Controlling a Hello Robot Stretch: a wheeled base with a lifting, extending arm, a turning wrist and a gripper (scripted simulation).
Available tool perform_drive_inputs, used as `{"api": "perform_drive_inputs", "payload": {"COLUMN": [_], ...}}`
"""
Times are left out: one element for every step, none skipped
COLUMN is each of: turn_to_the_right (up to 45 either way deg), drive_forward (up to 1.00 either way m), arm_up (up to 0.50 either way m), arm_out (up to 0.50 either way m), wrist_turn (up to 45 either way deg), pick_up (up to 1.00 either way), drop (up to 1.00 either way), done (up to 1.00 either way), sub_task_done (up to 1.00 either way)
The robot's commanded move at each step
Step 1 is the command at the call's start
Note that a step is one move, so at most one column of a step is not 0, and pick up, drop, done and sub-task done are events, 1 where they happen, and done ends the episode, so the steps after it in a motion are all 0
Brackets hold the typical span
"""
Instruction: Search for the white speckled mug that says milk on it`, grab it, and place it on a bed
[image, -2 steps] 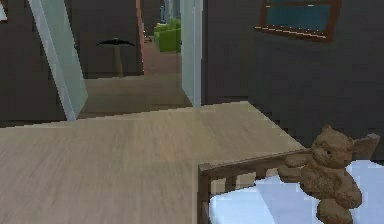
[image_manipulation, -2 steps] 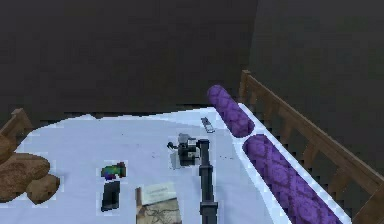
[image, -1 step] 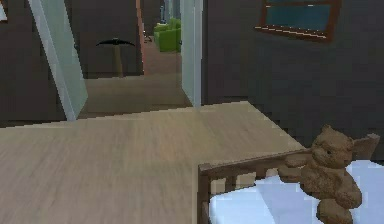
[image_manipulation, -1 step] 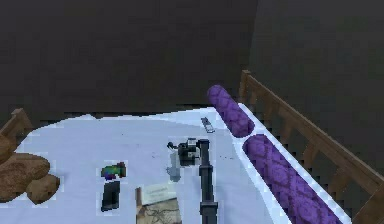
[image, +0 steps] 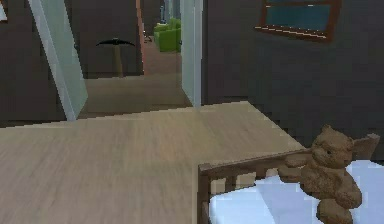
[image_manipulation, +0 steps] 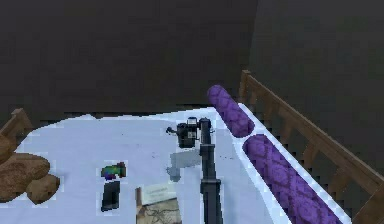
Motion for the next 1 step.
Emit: {"api": "perform_drive_inputs", "payload": {"turn_to_the_right": [0.0], "drive_forward": [0.00], "arm_up": [0.00], "arm_out": [-0.08], "wrist_turn": [0.0], "pick_up": [0.00], "drop": [0.00], "done": [0.00], "sub_task_done": [0.00]}}
